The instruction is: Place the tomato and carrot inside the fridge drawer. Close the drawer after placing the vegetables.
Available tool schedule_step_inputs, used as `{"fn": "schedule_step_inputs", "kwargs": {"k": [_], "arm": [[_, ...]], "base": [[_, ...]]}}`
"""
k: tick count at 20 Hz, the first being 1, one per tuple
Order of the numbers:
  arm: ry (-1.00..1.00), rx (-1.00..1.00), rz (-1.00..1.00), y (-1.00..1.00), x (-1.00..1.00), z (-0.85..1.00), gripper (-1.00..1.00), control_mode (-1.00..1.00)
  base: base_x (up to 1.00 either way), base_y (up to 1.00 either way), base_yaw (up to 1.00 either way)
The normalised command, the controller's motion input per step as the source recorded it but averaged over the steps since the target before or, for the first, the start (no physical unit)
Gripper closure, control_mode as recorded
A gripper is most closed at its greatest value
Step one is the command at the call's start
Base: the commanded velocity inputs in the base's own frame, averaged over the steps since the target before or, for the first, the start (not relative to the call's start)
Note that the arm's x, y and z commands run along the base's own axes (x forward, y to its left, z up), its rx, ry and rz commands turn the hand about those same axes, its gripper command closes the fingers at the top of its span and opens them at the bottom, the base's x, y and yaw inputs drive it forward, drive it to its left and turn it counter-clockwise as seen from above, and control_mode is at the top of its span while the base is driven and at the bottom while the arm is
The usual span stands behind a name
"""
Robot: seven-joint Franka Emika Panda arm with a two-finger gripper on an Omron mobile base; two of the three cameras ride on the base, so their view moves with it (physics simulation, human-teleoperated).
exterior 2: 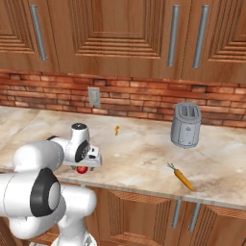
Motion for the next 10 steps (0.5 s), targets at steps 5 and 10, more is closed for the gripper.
{"fn": "schedule_step_inputs", "kwargs": {"k": [5,10], "arm": [[0.0,0.0,0.0,0.09,-0.19,-0.23,1.0,-1.0],[0.01,0.0,0.0,0.0,-0.01,-0.09,1.0,-1.0]], "base": [[0.0,0.0,0.0],[0.0,0.0,0.0]]}}
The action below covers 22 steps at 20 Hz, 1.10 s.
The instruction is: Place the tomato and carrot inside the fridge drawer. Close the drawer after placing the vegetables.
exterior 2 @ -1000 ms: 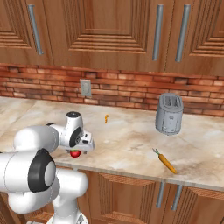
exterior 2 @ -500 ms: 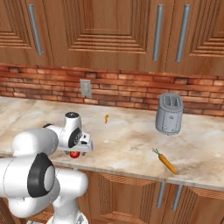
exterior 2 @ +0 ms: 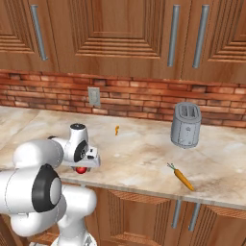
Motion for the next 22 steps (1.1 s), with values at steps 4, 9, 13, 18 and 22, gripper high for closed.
{"fn": "schedule_step_inputs", "kwargs": {"k": [4,9,13,18,22], "arm": [[-0.04,0.0,0.0,0.01,0.0,0.05,1.0,-1.0],[-0.24,0.0,0.0,-0.19,-0.02,0.76,1.0,-1.0],[-0.33,0.0,0.0,-0.31,-0.13,1.0,1.0,-1.0],[-0.29,0.0,0.0,-0.16,-0.36,1.0,1.0,-1.0],[-0.22,0.0,-0.05,0.03,-0.63,0.77,1.0,-1.0]], "base": [[0.0,0.0,0.0],[0.0,0.0,0.0],[0.0,0.0,0.0],[0.0,0.0,0.0],[0.0,0.0,0.0]]}}
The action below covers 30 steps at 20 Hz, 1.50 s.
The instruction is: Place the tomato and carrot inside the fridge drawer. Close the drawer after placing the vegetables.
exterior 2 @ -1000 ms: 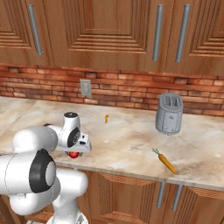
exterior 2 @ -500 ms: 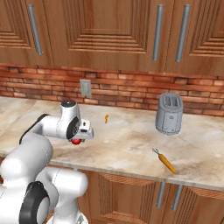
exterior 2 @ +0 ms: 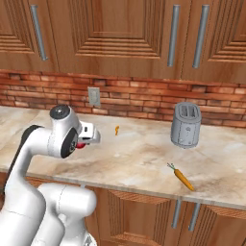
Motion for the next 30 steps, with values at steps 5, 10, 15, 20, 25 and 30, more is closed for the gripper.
{"fn": "schedule_step_inputs", "kwargs": {"k": [5,10,15,20,25,30], "arm": [[-0.12,0.0,-0.12,0.51,-0.53,0.39,1.0,-1.0],[-0.02,-0.01,-0.05,0.45,-0.18,0.08,1.0,-1.0],[-0.08,0.0,0.0,0.0,-0.04,0.17,1.0,-1.0],[-0.19,0.0,0.0,0.0,-0.32,0.58,1.0,-1.0],[0.02,0.0,0.0,0.02,-0.34,0.31,1.0,-1.0],[0.01,0.0,0.0,0.1,-0.09,-0.06,1.0,1.0]], "base": [[0.0,0.0,0.0],[0.0,0.0,0.0],[0.0,0.0,0.0],[0.0,0.0,0.0],[0.0,0.0,0.0],[-0.07,0.04,0.0]]}}
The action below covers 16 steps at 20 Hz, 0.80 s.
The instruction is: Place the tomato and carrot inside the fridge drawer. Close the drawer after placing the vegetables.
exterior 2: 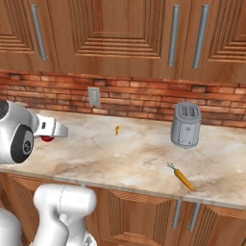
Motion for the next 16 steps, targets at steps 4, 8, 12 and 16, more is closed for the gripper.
{"fn": "schedule_step_inputs", "kwargs": {"k": [4,8,12,16], "arm": [[0.0,0.0,0.0,0.0,0.0,0.0,1.0,1.0],[0.0,0.0,0.0,0.0,0.0,0.0,1.0,1.0],[0.0,0.0,0.0,0.0,0.0,0.0,1.0,1.0],[0.0,0.0,0.0,0.0,0.0,0.0,1.0,1.0]], "base": [[-0.87,-0.31,-0.02],[-0.97,-0.85,-0.08],[-0.83,-0.84,-0.07],[-0.76,-0.55,-0.03]]}}
